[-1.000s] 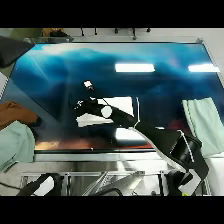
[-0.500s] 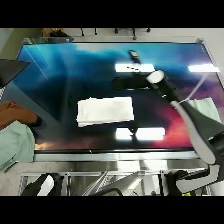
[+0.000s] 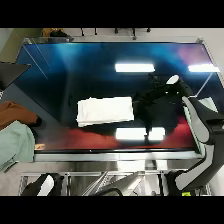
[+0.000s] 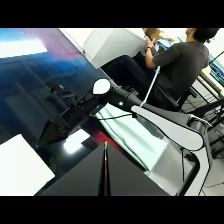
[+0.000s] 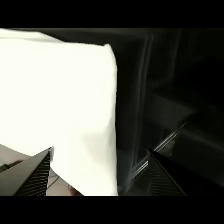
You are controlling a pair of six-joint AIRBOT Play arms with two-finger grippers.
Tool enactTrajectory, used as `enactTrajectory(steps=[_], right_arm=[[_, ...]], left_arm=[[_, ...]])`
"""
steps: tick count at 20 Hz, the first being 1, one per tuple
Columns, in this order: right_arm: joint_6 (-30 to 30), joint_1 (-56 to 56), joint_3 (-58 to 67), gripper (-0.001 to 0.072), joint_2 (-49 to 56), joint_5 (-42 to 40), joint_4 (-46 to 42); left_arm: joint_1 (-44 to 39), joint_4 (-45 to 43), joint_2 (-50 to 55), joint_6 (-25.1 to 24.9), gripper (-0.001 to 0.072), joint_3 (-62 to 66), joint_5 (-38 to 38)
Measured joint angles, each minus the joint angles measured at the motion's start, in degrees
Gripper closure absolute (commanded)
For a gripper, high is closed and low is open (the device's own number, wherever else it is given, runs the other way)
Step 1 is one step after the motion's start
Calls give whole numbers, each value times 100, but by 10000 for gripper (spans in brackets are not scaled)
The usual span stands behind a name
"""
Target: Fold the shirts.
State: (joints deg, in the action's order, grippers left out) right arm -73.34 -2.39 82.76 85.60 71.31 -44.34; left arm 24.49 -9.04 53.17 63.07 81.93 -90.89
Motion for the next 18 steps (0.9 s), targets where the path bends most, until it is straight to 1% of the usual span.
enactTrajectory(steps=[5,6,8,9,12,14,18], right_arm=[[92,-348,9,68,426,-122,372],[103,-422,9,128,463,-168,378],[195,-555,2,646,535,-334,424],[299,-608,-13,690,573,-348,501],[785,-658,22,691,511,-195,1239],[1001,-588,98,691,310,-31,1665],[1106,28,269,691,-503,103,2039]], left_arm=[[0,0,0,-17,685,-2,-20],[0,-7,0,-17,685,-2,-20],[0,-11,0,-20,685,-2,-22],[0,-15,0,-31,685,-2,-20],[0,-35,0,-59,685,-2,-22],[0,-46,0,-61,685,-2,-24],[0,-46,0,-63,685,-2,-74]])
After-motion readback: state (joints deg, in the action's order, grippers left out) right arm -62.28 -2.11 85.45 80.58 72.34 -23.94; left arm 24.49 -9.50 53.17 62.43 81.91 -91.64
